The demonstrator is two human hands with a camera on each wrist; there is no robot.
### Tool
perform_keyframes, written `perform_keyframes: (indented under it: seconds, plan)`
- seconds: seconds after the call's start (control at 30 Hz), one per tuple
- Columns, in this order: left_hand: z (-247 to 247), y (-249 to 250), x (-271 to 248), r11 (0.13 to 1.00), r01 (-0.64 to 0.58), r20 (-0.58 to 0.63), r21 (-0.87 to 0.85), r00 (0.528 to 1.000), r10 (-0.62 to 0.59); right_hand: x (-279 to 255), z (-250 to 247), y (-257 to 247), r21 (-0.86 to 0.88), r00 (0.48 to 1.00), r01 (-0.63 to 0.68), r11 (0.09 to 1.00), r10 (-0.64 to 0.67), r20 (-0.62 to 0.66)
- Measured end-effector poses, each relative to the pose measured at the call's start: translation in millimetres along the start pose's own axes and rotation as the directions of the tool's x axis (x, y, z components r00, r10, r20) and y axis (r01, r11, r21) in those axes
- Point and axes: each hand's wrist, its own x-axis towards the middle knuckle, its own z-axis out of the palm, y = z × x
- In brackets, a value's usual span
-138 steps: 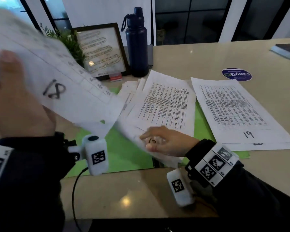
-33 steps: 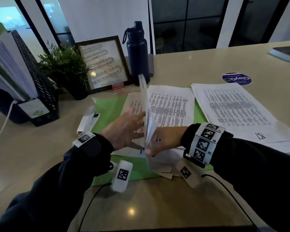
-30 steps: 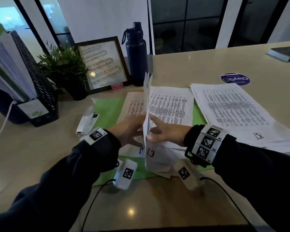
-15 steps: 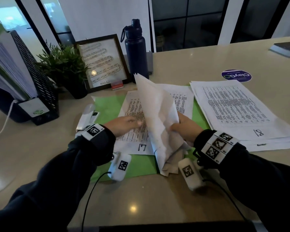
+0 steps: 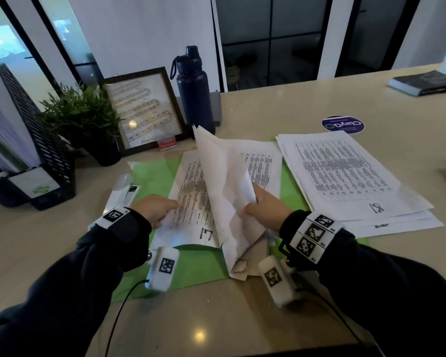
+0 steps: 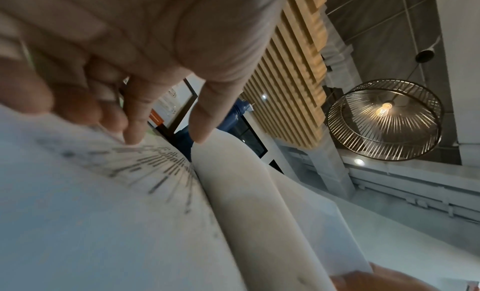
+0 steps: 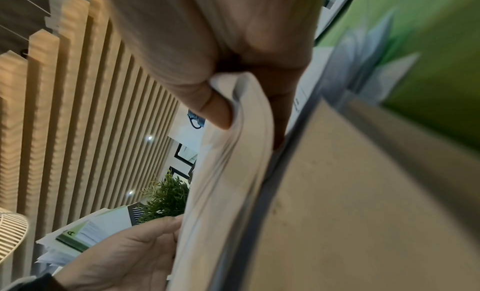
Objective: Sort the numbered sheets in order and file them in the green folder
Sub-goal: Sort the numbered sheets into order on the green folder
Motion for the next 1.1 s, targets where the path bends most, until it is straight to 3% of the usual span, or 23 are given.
perform_keyframes:
  seconds: [0.17,0.33,0.47,0.6,0.73,0.93,1.1]
  plan:
    - [0.4,4.3,7.6,1.0,0.0,-0.094,0.01,0.996,0.001,0.0,-0.7,-1.2,0.018,1.0,-0.024,1.0,0.024,0.008]
    - [-0.1,8.5,11.8,0.993,0.033,-0.078,-0.109,0.996,-0.042,-2.2,-2.6,-3.5,0.008,0.999,-0.034,0.999,0.034,0.013]
    - [-0.2,8.6,14.1,0.998,0.011,-0.059,-0.063,0.998,-0.015,-2.6,-1.0,-3.8,0.013,1.0,-0.03,0.999,0.03,0.008]
    - [4.0,11.7,8.6,0.969,-0.032,0.056,-0.246,0.997,0.047,-3.4,-1.8,-3.2,-0.002,0.999,-0.032,1.0,0.032,0.01]
    - [4.7,14.2,3.8,0.925,0.031,0.063,-0.379,0.998,-0.007,-4.3,-3.7,-4.6,-0.018,1.0,-0.028,0.999,0.029,0.01]
    - [-5.2,4.5,12.0,0.987,0.025,-0.042,-0.16,0.999,-0.032,-3.5,-1.1,-4.7,0.035,0.999,-0.038,0.999,0.037,0.016]
    - [-5.9,11.6,15.2,0.995,0.087,-0.023,-0.04,0.996,-0.088,-4.5,0.8,-3.9,0.081,0.999,-0.036,0.996,0.034,0.026]
